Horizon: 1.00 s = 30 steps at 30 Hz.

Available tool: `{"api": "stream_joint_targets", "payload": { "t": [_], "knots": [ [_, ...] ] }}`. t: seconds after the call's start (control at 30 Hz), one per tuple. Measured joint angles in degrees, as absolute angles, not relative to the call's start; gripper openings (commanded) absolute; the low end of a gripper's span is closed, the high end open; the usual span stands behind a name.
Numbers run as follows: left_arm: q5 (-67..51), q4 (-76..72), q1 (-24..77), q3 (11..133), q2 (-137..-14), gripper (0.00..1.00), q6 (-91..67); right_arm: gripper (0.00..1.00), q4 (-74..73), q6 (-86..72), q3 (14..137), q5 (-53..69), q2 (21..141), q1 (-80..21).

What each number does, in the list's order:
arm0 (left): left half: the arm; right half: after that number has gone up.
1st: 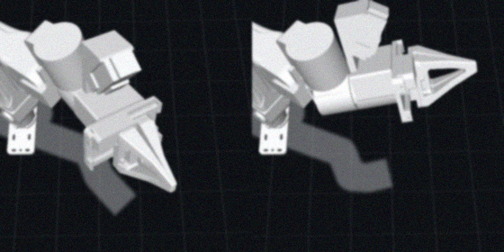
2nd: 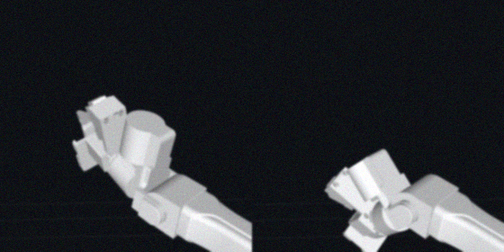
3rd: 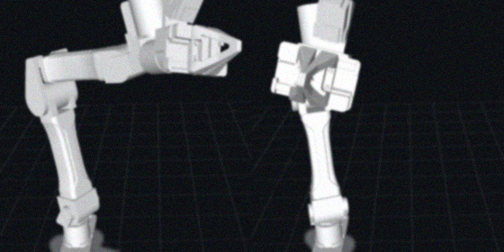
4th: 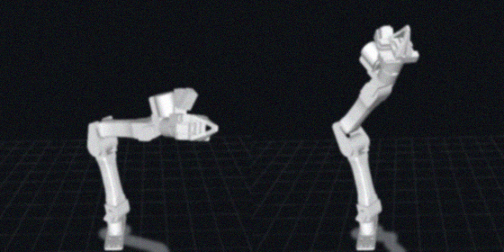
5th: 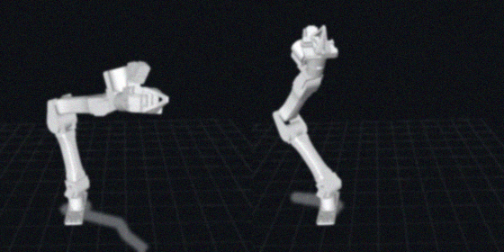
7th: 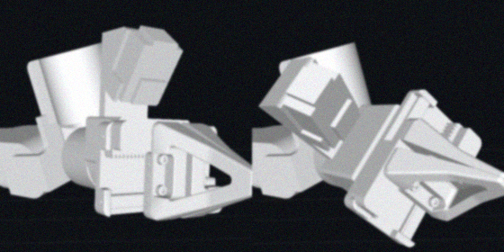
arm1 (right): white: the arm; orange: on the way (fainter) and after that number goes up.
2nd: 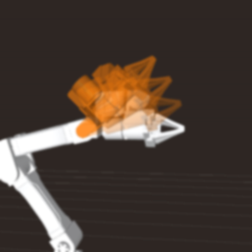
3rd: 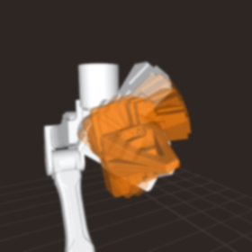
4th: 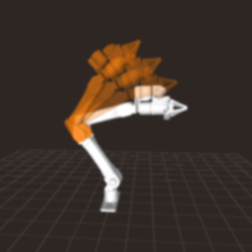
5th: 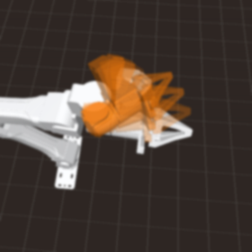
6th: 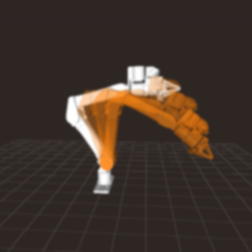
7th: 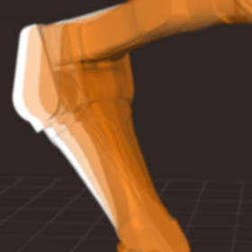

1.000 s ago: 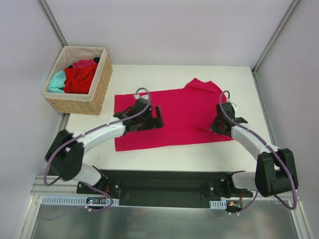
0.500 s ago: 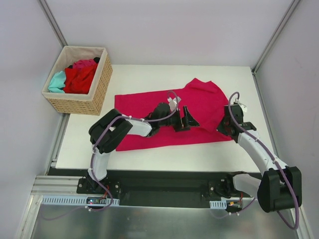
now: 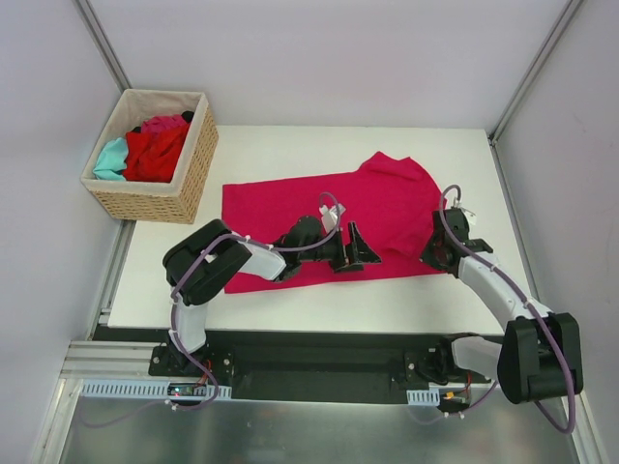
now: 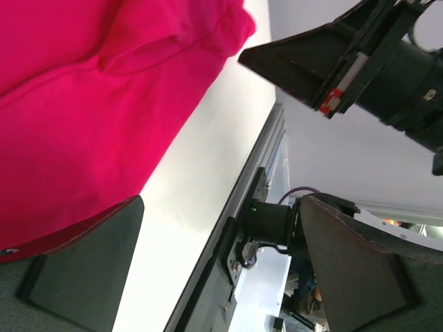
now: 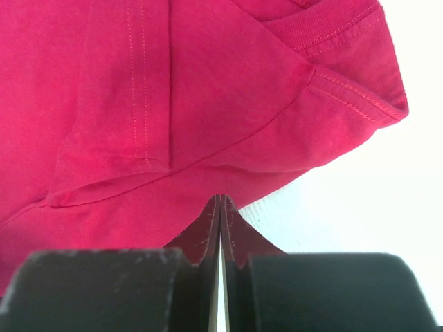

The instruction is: Fold and stack the t-shirts

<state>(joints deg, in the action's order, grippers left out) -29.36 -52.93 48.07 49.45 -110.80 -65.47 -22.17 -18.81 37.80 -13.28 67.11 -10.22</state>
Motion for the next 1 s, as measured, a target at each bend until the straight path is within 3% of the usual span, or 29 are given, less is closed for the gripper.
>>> {"api": "stream_joint_targets", "payload": {
  "t": [0.63,1.0],
  "knots": [
    [-27.9,-53.1,47.5,46.3,-111.0,0.97,-61.9,0.01,-18.1,-19.4,41.2,-12.2,78.1,-10.0],
    [-28.9,-60.5,46.0,45.8,-115.8,0.97,-63.3,0.01,-17.6,-19.5,44.2,-11.6,80.1,-10.0]
  ]
}}
